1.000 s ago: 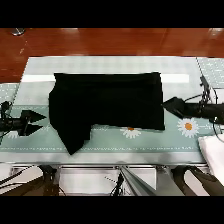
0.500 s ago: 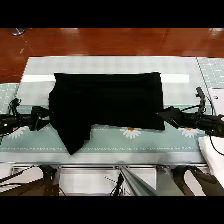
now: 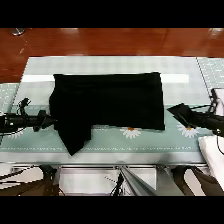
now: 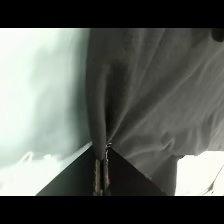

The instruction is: Fold the shirts.

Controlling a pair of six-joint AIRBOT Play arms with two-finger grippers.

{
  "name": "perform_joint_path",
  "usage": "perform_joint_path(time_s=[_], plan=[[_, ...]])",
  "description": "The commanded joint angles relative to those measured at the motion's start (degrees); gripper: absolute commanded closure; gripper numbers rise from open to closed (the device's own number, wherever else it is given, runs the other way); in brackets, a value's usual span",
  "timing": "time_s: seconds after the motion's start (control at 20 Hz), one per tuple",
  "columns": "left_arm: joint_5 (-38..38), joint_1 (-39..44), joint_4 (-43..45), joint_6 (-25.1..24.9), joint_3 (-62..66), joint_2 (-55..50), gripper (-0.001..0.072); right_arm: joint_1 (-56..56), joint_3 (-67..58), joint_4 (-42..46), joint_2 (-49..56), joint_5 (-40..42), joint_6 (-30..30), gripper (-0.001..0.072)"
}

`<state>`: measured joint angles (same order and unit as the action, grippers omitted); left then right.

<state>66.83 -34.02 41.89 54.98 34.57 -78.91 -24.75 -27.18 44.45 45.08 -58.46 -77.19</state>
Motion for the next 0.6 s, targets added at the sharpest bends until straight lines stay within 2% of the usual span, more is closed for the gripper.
perform_joint_path(time_s=[0.0,0.1,0.35,0.55], plan=[[4.79,0.13,0.31,-0.52,2.36,0.04,0.0688,-9.35,-0.13,13.55,0.00,-1.27,-6.08,0.0088],[4.98,0.13,0.09,-0.07,3.96,0.13,0.0687,-10.54,0.39,18.86,0.00,-6.36,-7.10,0.0088],[5.01,0.13,-0.15,0.33,5.14,0.17,0.0687,-4.66,2.56,15.26,4.48,-13.40,-3.78,0.0088],[5.73,0.13,-0.13,0.33,5.14,0.17,0.0688,0.35,1.84,12.76,13.46,-7.41,-4.24,0.0088]])
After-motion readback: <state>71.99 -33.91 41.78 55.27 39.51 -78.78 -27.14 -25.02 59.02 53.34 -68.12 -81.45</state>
